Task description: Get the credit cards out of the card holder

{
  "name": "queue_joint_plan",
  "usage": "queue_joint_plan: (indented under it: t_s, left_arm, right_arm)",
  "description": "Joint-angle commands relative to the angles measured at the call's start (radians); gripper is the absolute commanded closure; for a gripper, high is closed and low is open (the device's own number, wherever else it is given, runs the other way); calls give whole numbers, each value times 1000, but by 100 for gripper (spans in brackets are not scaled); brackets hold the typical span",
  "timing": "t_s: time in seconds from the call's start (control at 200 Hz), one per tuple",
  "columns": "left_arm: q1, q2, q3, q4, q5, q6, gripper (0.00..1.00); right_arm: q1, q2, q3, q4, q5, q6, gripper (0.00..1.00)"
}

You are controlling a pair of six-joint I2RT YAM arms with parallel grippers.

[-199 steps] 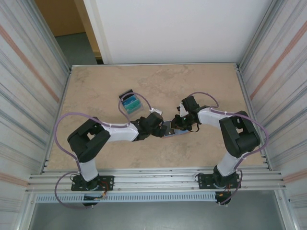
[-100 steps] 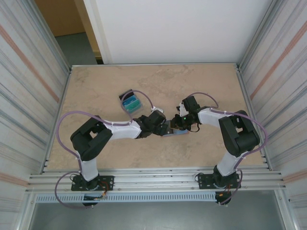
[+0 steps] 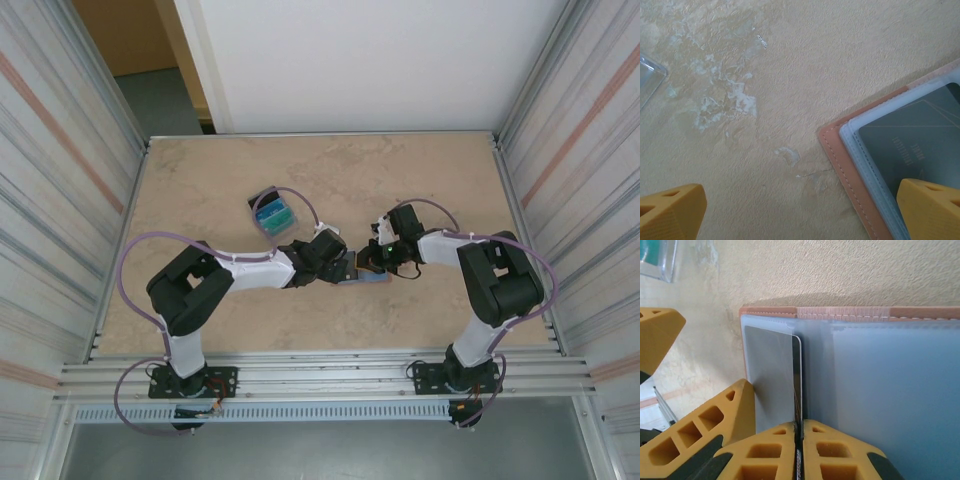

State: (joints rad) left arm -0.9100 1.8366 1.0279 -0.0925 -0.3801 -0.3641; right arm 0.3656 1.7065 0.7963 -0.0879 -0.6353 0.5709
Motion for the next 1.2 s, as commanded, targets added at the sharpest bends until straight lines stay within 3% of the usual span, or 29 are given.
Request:
queue_joint_plan:
  t_s: [0.0,0.271,1.192]
  left_arm:
    - [-6,6,0,-86,-22,-1,1]
    - [-6,5,5,-106,-44,0,1]
    - [-6,-41,31,-98,-7,9,1]
  right_arm:
    - [-10,-34,-20,23,-24,15,95]
    - [-41,-30,-39,19,-14,2,99]
    - [-87,-33,-63,-8,9,-38,92]
